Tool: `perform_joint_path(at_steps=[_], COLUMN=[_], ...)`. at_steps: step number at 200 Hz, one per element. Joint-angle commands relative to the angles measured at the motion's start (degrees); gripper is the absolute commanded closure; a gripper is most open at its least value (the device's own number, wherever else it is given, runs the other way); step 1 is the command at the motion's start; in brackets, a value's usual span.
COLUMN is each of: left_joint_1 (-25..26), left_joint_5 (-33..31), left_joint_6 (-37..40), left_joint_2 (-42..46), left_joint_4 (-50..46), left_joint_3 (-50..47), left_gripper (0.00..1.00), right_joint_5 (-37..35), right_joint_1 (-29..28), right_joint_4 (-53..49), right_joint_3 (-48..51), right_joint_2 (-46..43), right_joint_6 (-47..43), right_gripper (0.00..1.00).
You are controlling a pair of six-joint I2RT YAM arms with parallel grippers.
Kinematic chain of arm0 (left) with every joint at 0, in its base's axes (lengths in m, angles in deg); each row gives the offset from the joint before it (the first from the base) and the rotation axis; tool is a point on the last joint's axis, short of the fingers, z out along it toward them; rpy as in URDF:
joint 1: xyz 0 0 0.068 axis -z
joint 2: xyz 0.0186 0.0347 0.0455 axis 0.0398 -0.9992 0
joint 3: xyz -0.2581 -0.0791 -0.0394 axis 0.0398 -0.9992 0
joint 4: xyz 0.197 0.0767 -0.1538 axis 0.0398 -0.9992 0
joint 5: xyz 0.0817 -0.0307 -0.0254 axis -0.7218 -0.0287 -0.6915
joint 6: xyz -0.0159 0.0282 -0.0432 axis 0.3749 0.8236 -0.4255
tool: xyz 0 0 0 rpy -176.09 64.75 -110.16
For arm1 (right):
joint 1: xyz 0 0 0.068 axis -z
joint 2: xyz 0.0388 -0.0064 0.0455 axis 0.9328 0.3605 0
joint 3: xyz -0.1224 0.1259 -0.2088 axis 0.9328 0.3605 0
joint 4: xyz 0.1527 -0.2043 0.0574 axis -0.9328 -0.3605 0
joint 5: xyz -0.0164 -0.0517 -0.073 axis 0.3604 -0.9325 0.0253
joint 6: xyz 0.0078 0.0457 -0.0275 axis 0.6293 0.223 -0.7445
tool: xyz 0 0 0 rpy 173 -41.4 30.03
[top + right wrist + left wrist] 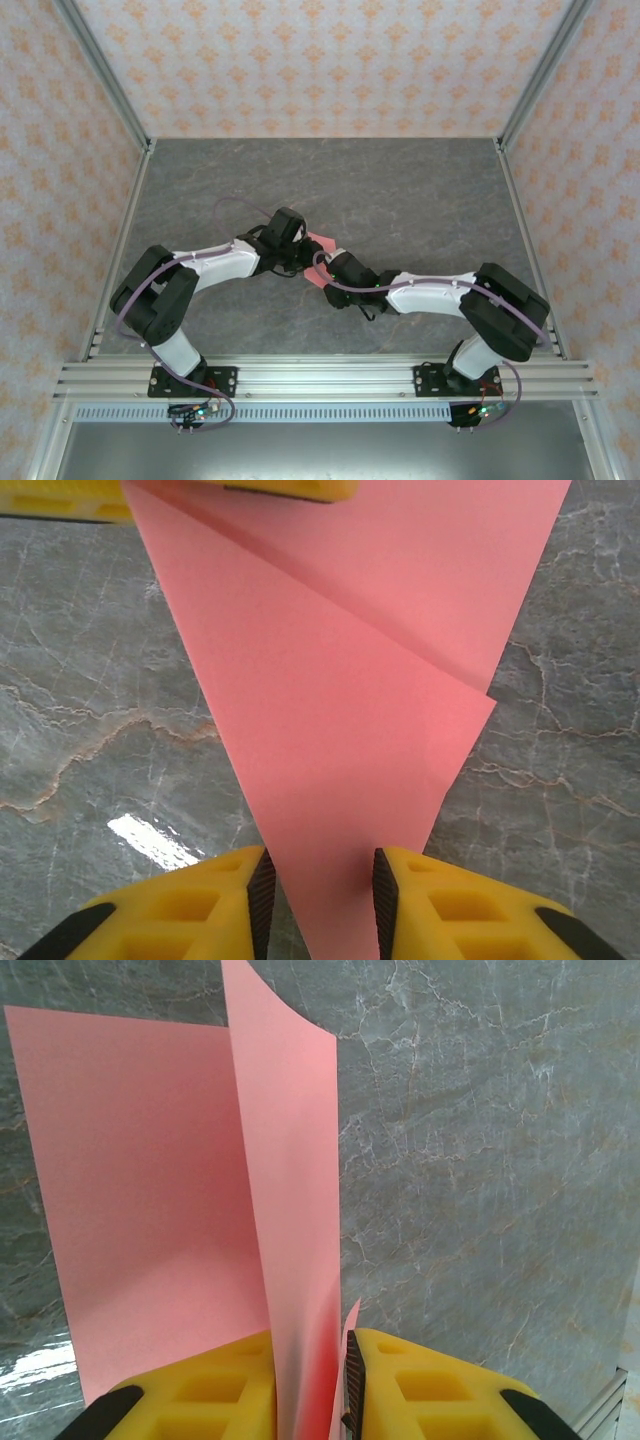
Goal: Fold a paper plane with a square sheet of paper (fold left side to right side)
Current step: Fourth fold the wing at the center of the table.
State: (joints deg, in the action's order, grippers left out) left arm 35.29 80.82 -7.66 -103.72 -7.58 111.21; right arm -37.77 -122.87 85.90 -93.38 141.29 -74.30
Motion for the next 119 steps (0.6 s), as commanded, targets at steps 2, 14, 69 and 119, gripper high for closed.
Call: perform_joint_path(at_steps=[2, 14, 69, 119], left_joint_1=[0.28, 0.30, 0.20, -1.21], left_joint_5=[-1.32, -1.59, -2.56, -3.19], left_joint_6=[0.06, 0.43, 1.35, 2.66], left_joint_2=[-0.83, -0.55, 1.19, 5.65], left_joint_4=[-2.04, -2.68, -4.04, -6.09], left_joint_3=[1.95, 2.01, 1.64, -0.20], left_gripper=[0.76, 0.76, 0.68, 0.47], right_joint_5=[-1.73, -1.93, -2.43, -1.91], right_joint_1=[-0.32, -0.31, -0.29, -0.31], right_joint_4=[0.51, 0.33, -1.22, -1.73], right_joint_3=[-1.79, -1.95, -2.93, -3.18], right_joint_2=[0.89, 1.07, 2.35, 2.74], right_joint_6=[-0.21, -0.16, -0.13, -0.01], right_gripper=[0.69, 0.70, 0.82, 0.88])
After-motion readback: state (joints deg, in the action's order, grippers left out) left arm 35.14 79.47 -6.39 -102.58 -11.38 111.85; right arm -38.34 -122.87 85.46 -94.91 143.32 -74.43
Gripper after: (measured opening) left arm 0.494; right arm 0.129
